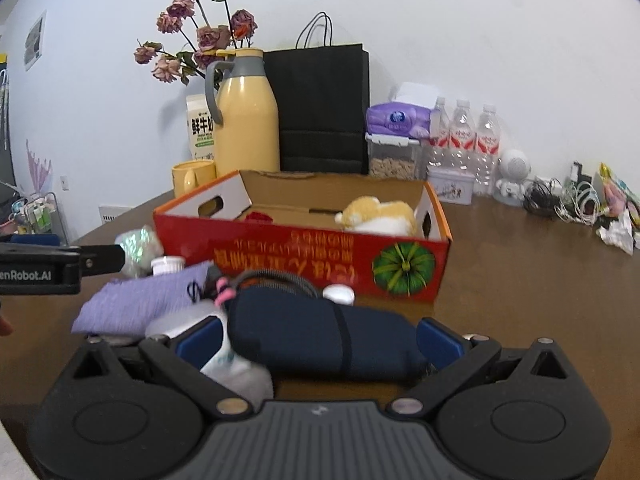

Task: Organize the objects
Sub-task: 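Move both tools back toward the remaining items on the table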

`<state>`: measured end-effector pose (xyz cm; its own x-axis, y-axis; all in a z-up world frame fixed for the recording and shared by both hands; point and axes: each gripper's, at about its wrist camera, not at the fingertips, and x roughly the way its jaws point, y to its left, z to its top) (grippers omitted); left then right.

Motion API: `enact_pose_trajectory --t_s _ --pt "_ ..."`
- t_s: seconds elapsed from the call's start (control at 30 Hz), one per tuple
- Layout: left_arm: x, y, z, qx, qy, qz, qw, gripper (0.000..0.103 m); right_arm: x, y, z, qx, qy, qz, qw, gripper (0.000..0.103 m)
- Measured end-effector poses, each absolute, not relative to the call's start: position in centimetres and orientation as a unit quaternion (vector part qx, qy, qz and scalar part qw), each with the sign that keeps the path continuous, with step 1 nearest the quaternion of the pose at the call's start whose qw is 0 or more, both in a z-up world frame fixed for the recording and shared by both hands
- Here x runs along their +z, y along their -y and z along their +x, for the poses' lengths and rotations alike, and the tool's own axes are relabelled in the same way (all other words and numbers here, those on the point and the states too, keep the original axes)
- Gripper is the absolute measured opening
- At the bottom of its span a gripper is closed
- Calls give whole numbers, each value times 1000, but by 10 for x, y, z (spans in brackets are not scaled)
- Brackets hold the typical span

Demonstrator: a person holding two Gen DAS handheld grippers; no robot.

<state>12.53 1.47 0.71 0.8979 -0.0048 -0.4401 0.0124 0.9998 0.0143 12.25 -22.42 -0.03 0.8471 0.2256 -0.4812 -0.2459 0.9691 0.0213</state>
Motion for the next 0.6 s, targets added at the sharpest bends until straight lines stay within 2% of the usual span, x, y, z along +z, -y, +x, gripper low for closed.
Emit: enact_pose_trajectory --t_s 0.6 --pt "-19 -38 96 4 -271 -8 962 103 -32 232 84 115 -289 -17 950 103"
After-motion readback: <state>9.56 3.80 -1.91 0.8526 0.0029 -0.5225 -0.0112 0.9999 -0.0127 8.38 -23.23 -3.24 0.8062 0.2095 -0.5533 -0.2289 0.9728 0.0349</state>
